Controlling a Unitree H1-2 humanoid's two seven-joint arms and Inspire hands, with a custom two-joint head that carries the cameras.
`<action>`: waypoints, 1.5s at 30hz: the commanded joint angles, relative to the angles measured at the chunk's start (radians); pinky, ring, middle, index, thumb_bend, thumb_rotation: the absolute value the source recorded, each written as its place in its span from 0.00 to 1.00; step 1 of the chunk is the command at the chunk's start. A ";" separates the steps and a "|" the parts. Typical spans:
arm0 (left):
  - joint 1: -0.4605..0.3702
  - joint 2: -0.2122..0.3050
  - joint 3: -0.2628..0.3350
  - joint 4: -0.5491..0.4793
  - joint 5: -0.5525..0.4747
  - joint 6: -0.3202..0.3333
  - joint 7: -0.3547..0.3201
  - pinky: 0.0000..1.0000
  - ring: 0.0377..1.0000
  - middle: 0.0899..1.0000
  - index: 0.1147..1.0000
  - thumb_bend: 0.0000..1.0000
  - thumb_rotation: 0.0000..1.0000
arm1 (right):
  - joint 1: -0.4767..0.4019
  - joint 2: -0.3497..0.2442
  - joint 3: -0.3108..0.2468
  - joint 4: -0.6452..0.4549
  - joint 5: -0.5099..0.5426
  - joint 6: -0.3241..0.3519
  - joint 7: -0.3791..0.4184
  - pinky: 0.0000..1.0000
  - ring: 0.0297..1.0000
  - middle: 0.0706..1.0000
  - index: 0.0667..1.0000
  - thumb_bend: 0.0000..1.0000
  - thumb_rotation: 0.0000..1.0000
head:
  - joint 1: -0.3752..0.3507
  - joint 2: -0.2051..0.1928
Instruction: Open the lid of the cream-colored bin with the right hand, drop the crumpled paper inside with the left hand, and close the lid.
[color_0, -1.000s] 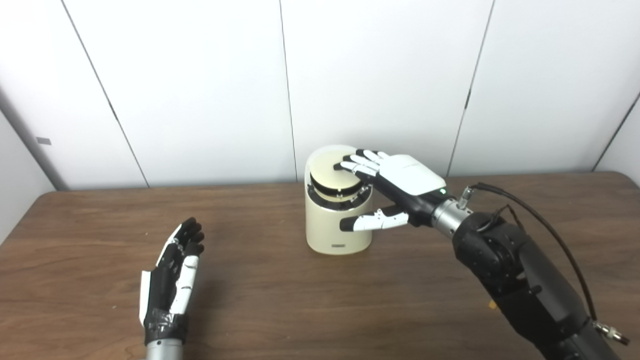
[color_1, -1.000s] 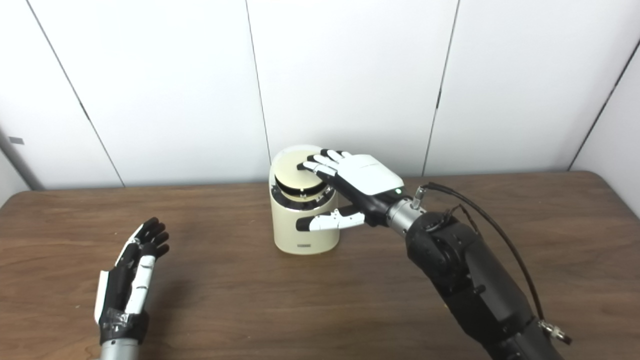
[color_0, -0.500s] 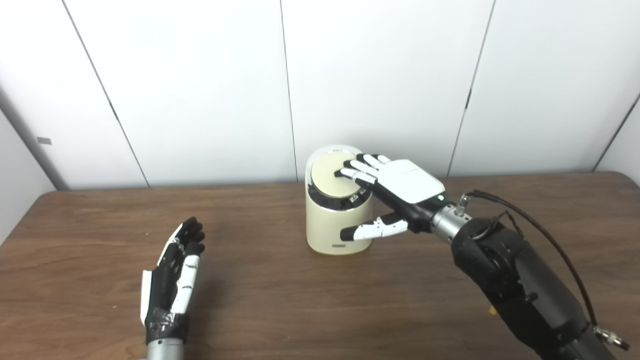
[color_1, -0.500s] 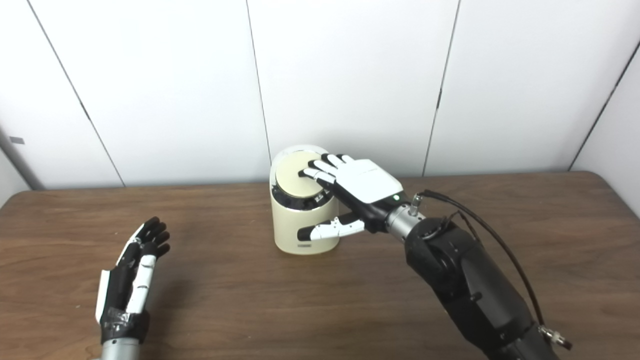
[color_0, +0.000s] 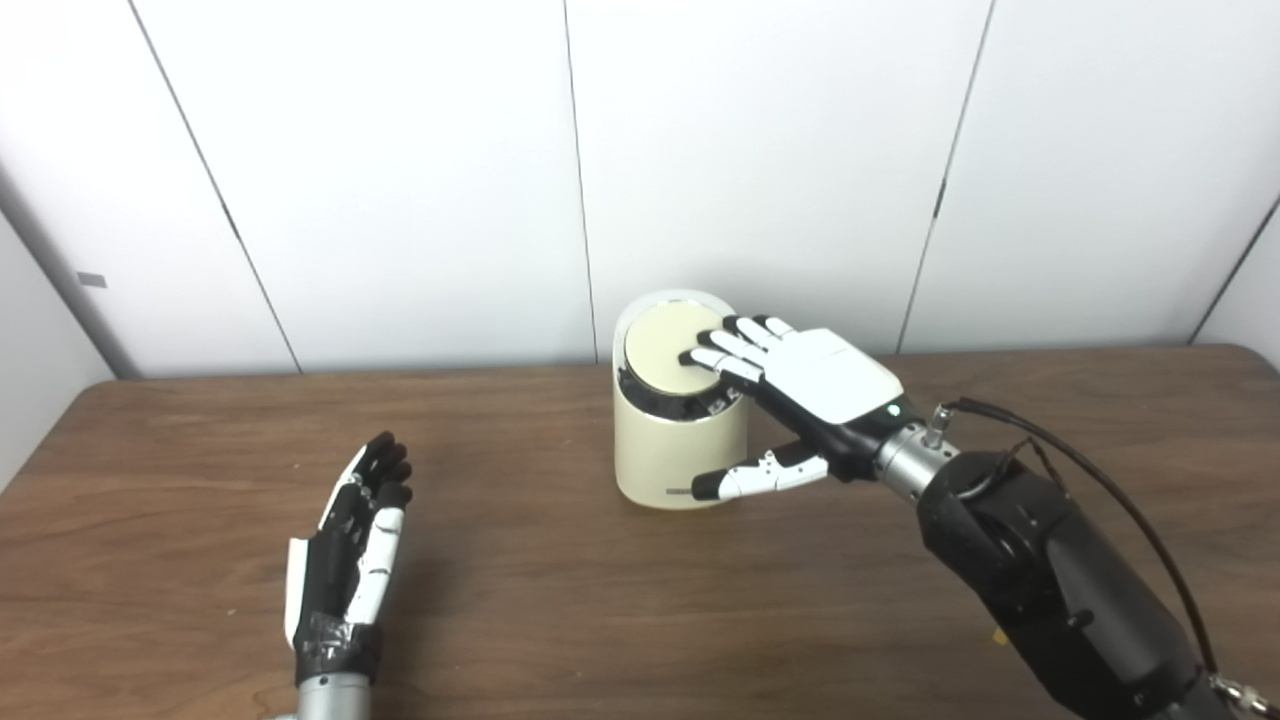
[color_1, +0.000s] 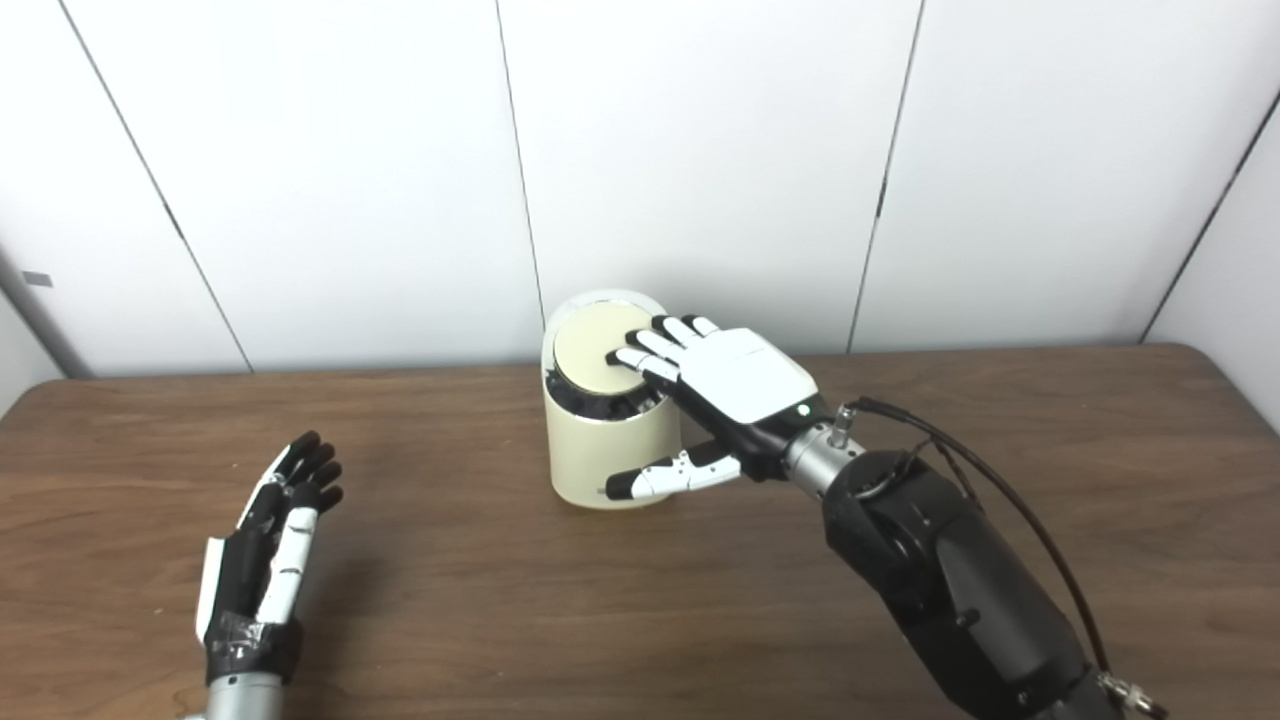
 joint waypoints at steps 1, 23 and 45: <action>0.036 -0.024 -0.014 0.053 0.006 0.000 0.007 0.87 0.87 0.88 0.89 0.55 0.70 | -0.013 -0.015 -0.008 -0.020 -0.009 -0.019 -0.011 1.00 1.00 0.95 0.88 0.63 1.00 | 0.000 0.001; 0.037 -0.028 -0.014 0.040 0.003 0.011 0.008 0.86 0.87 0.87 0.89 0.54 0.69 | 0.014 -0.003 0.008 -0.044 -0.041 -0.003 0.014 1.00 1.00 0.97 0.90 0.63 1.00 | -0.001 0.015; 0.037 -0.035 -0.010 0.033 -0.025 0.006 0.002 0.89 0.88 0.88 0.89 0.52 0.68 | 0.017 -0.008 0.026 -0.013 -0.098 0.015 0.036 1.00 1.00 0.79 0.75 0.68 1.00 | 0.002 0.022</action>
